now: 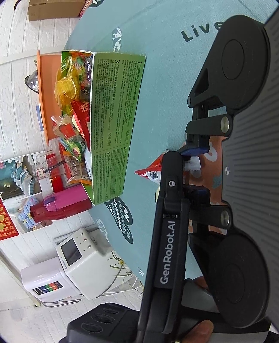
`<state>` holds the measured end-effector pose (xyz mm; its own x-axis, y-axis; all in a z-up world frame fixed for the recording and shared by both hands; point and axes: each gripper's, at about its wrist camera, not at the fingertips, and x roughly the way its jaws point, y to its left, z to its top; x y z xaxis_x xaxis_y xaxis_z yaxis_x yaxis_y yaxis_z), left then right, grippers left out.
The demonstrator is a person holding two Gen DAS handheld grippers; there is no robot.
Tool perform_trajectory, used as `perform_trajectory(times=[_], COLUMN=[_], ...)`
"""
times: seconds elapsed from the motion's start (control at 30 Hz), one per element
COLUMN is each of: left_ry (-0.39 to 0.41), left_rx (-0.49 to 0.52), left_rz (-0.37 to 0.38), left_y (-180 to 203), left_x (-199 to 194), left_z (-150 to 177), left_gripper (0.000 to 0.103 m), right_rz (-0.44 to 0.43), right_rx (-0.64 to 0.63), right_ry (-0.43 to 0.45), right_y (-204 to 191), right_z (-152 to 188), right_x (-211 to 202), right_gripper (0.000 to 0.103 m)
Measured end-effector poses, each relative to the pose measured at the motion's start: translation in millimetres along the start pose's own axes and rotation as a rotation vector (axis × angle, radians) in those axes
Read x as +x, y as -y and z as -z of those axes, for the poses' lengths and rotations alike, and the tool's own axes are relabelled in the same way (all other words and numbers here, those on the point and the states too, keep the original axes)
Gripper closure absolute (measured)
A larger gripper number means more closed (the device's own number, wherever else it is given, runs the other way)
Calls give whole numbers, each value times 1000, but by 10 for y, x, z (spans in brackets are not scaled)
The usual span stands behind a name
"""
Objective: Organize snacks
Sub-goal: 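Carry the red, white and blue wrapper into the box and open both grippers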
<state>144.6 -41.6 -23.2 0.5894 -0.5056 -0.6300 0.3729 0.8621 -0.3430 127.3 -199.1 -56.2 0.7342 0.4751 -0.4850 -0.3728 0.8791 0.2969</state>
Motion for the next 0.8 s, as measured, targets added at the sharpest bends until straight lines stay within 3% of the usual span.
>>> perform_trajectory(times=[0.4, 0.8], left_ry=[140, 178], left_rx=[84, 59], left_rz=[44, 127], left_y=[325, 333], left_x=[-148, 271], left_z=[-378, -926], left_gripper=[28, 28], right_rz=[42, 107], right_rx=[-54, -64], right_ry=[176, 271], right_y=[22, 390], right_z=[-342, -774], right_x=[-274, -108], right_gripper=[54, 54])
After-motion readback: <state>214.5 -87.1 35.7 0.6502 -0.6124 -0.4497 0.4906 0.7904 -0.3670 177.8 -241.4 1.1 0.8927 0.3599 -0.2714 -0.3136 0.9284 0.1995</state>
